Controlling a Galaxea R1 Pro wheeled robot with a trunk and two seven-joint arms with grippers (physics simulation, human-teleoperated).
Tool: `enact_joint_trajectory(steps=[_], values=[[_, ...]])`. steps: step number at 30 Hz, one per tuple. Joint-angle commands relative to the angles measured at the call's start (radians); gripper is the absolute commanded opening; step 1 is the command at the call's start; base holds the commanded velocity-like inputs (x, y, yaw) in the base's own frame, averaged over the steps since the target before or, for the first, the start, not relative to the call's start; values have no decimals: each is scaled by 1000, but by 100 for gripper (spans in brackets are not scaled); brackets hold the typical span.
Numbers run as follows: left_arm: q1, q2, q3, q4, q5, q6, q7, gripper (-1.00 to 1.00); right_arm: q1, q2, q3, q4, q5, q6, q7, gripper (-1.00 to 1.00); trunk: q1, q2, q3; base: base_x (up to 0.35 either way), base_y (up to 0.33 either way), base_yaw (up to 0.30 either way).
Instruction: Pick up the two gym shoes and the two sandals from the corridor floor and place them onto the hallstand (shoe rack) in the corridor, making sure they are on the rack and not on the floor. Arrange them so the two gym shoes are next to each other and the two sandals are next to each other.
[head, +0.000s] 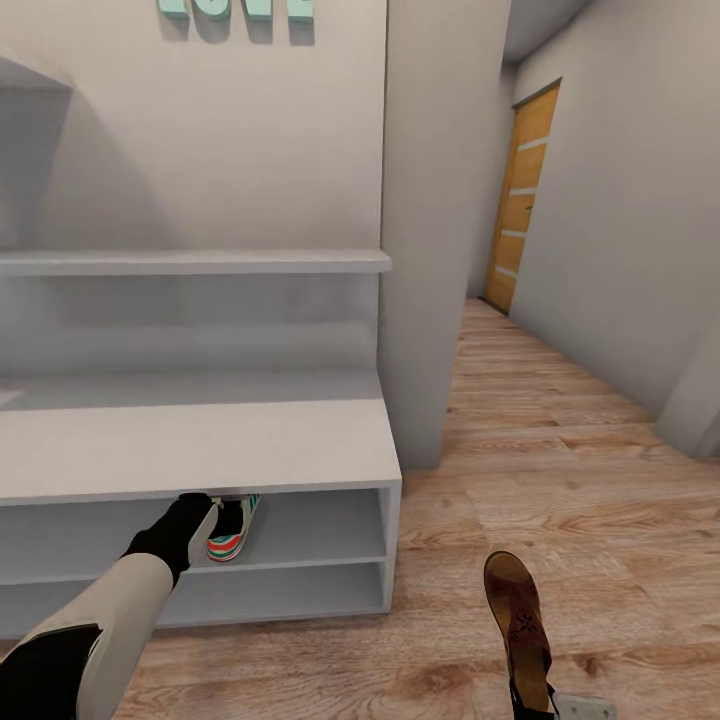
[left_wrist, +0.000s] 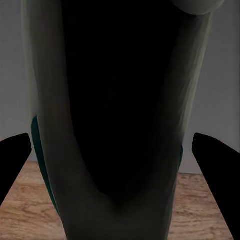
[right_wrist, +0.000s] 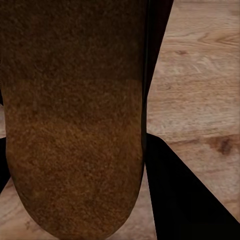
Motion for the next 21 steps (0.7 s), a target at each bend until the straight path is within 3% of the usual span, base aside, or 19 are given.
enact_joint_trajectory(steps=[1, 8, 9, 17, 21], values=[[0, -1, 6, -2, -7, 5, -2, -100, 0, -1, 2, 1, -8, -3, 0, -100, 0, 0, -1, 0, 0, 0], [0, -1, 6, -1, -7, 4, -2, -100, 0, 0, 2, 1, -8, -3, 0, -100, 0, 0, -1, 0, 0, 0], [0, -1, 6, -1, -7, 4, -3, 100, 0, 0, 2, 1, -8, -3, 0, -100, 0, 0, -1, 0, 0, 0], [1, 0, 3, 0, -7, 3, -3, 100, 0, -1, 2, 1, -8, -3, 0, -100, 0, 0, -1, -1, 0, 0], [1, -1, 3, 0, -7, 3, -3, 100, 0, -1, 2, 1, -8, -3, 0, -100, 0, 0, -1, -169, 0, 0]])
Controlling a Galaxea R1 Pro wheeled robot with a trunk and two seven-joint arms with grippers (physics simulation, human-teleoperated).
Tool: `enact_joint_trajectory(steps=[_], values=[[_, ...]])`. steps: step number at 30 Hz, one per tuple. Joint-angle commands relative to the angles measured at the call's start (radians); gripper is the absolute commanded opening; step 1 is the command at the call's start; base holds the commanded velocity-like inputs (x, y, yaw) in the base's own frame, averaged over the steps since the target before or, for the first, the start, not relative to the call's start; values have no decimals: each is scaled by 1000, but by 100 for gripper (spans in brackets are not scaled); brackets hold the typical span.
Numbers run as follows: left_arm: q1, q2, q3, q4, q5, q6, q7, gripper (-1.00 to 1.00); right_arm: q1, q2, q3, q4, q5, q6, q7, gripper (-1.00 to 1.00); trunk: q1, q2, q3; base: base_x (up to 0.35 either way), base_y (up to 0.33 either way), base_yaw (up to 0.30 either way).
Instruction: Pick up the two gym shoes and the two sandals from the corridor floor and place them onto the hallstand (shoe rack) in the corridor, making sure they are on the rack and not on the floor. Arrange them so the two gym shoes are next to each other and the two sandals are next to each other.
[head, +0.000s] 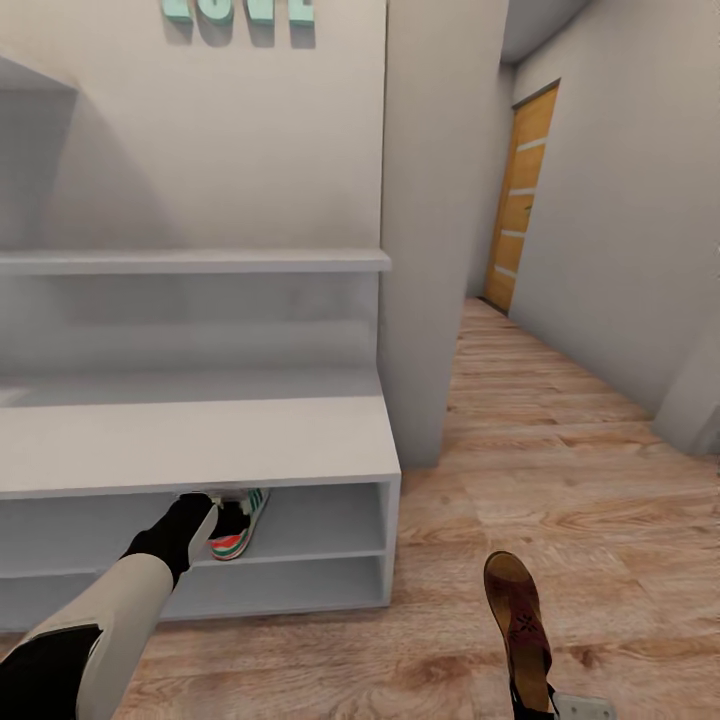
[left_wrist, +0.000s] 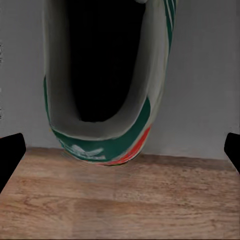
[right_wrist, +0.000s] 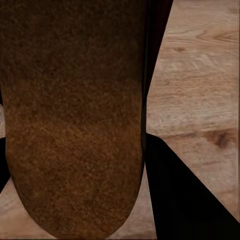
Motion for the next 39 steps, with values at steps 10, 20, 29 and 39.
enact_joint_trajectory(steps=[10, 20, 29, 39], values=[[0, -1, 6, -2, -7, 5, -2, 100, 0, 0, 2, 0, -8, -3, 0, -100, -1, 0, -1, -311, 0, 0], [0, 0, 6, -2, -7, 2, -2, 100, 0, 0, 2, 0, -8, -3, 0, -100, -1, 0, -1, -334, 0, 0], [164, 52, 9, -1, 48, -268, -19, 100, 0, 1, 2, 0, -8, -3, 0, -100, -1, 0, -1, -335, 1, 0], [492, 119, 8, 12, 185, -756, -146, 100, 0, 0, 3, 3, -6, -3, 0, -100, -1, 0, -1, -281, 49, 0]])
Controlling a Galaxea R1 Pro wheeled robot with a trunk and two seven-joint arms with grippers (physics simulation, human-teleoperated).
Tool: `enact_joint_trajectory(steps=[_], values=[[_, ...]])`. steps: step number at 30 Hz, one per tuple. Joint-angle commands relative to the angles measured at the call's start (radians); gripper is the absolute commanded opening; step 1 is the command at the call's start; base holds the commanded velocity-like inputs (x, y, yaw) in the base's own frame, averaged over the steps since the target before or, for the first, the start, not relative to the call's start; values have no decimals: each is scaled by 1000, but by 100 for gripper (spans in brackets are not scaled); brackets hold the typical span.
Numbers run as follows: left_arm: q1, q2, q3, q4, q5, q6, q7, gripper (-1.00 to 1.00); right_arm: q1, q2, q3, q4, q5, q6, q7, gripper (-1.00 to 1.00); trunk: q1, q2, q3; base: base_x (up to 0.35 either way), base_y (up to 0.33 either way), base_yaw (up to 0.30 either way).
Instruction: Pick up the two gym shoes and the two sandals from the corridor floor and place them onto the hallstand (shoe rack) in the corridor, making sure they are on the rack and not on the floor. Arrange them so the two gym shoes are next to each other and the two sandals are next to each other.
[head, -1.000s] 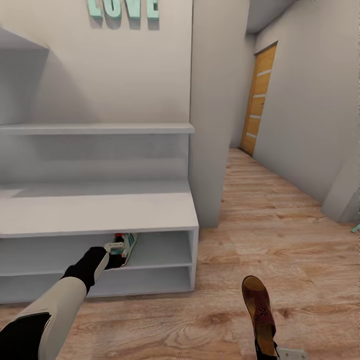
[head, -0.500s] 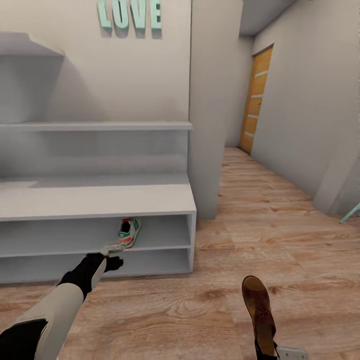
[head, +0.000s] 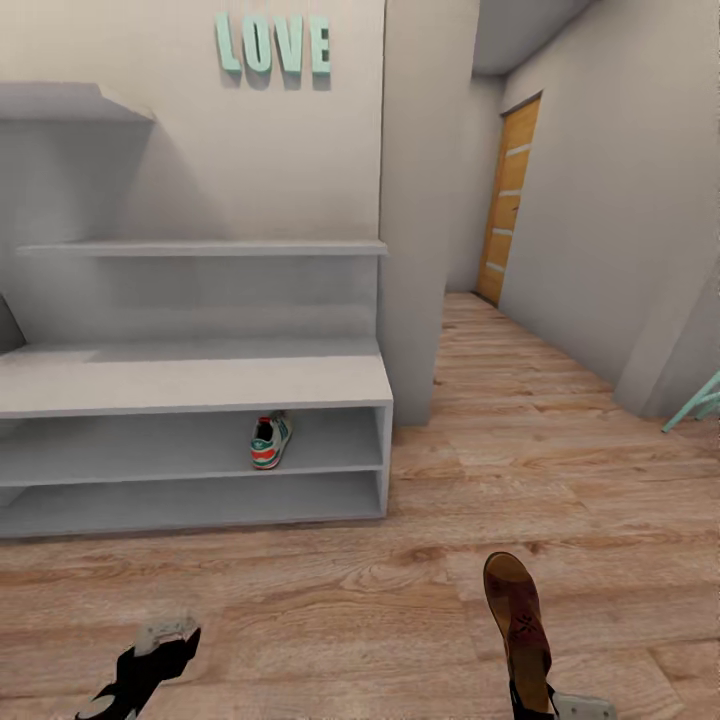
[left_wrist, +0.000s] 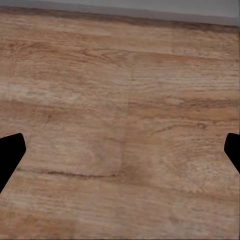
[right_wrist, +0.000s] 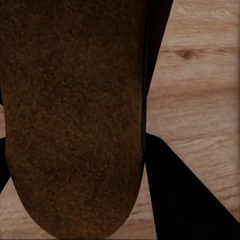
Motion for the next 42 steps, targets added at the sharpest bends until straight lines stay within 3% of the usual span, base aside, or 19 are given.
enact_joint_trajectory(steps=[1, 3, 11, 18, 42], values=[[31, -1, 4, 3, 12, -55, -15, 100, 0, 0, 2, 1, -7, -3, 0, -100, -1, 0, -1, -76, 12, 0], [80, -1, 4, 3, 13, -119, -19, 100, 0, 0, 2, 2, -7, -3, 0, -100, -1, 0, -1, -27, 4, 0], [137, -3, 3, 4, 13, -140, -21, 100, 0, 0, 3, -1, -8, -3, 0, -100, -1, 0, -1, -5, 1, 0], [145, -10, 2, 4, 15, -145, -21, 100, 0, 1, 2, 6, -8, -3, -2, -100, -1, 0, -1, 0, 54, 0], [145, -6, 3, 5, 14, -160, -22, 100, 0, 1, 1, 13, -9, -3, -3, -100, -1, 0, -1, -13, 288, 0]])
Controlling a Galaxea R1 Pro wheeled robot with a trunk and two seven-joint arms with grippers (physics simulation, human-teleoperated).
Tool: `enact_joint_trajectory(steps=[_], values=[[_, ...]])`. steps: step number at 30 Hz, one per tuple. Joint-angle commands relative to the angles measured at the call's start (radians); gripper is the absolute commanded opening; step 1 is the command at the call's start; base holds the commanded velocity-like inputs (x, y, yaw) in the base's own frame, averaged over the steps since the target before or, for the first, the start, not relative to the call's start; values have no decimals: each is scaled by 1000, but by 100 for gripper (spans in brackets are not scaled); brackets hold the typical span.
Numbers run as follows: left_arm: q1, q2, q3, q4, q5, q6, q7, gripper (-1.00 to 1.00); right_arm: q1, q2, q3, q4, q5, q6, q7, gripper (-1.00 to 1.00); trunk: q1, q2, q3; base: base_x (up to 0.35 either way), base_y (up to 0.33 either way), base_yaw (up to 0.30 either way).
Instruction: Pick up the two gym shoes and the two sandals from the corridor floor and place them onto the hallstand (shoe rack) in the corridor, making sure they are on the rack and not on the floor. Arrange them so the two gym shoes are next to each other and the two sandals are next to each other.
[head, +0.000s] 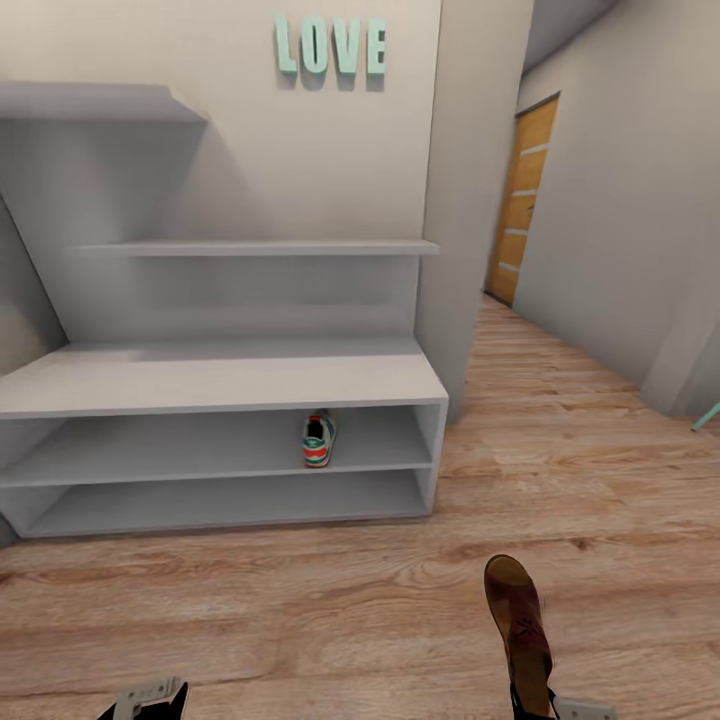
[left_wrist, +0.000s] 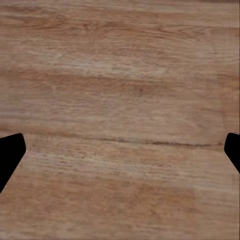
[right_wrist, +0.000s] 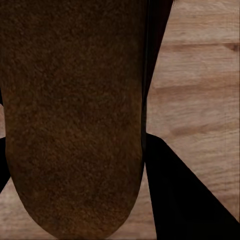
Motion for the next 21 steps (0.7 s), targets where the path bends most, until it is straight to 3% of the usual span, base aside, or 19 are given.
enact_joint_trajectory(steps=[1, 21], values=[[-1, 0, 4, 2, 10, -1, -10, 100, 0, 0, 1, 0, -8, -3, 0, -100, 0, 0, -1, -79, 298, 0], [-1, 5, 4, 19, 12, -1, -11, 100, 0, 1, -2, -4, -11, -2, 0, -100, 0, 0, -13, -88, 298, 0]])
